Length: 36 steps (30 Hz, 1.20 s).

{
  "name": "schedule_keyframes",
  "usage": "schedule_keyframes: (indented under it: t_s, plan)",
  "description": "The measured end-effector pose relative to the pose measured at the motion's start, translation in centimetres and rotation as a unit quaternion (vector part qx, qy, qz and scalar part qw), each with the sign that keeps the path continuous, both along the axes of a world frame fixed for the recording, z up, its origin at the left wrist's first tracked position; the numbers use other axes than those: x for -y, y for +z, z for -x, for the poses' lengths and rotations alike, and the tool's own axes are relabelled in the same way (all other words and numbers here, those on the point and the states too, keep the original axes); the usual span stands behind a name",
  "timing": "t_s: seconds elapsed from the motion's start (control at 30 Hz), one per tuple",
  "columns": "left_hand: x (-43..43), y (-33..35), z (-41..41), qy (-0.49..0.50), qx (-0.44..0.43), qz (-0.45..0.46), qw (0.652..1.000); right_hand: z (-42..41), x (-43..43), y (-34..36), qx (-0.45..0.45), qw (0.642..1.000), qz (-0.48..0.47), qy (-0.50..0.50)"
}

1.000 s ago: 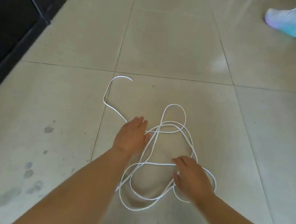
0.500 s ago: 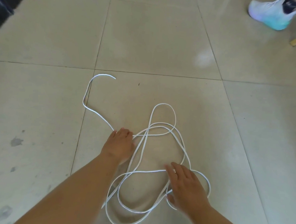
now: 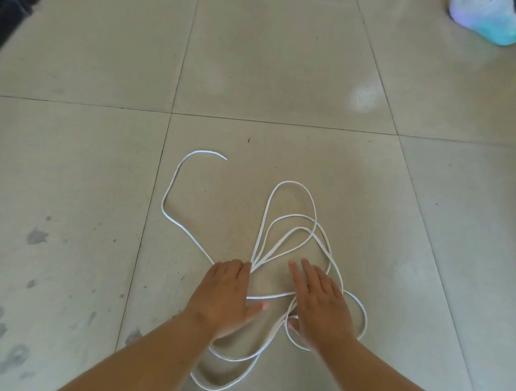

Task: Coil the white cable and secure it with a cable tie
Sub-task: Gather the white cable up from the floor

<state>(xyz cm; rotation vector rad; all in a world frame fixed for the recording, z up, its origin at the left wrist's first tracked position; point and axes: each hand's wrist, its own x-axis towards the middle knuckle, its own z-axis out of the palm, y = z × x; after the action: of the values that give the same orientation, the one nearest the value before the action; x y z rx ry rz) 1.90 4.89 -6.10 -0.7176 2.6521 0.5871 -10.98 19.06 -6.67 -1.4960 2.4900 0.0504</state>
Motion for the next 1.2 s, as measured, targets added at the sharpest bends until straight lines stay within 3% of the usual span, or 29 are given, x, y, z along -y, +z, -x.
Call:
schedule_keyframes:
  t_s: [0.2, 0.4, 0.67, 1.03, 1.2]
  plan:
    - [-3.2, 0.8, -0.5, -0.022, 0.071, -0.006, 0.997, 0.0, 1.9, -0.1, -0.008, 1.000, 0.003, -0.012]
    - [-4.6, 0.5, -0.6, -0.010, 0.077, 0.013, 0.997, 0.5, 3.2, -0.1, -0.026, 0.999, 0.012, 0.022]
    - [-3.5, -2.3, -1.5, -0.036, -0.060, 0.064, 0.995, 1.6, 3.8, 0.0, -0.047, 0.993, 0.015, 0.112]
    - [-1.6, 0.3, 0.8, 0.018, 0.057, -0.021, 0.998, 1.7, 3.4, 0.3, -0.027, 0.984, 0.015, 0.175]
    - [0.4, 2.2, 1.5, -0.012, 0.018, -0.040, 0.999, 2.2, 4.1, 1.1, -0.022, 0.982, 0.018, 0.187]
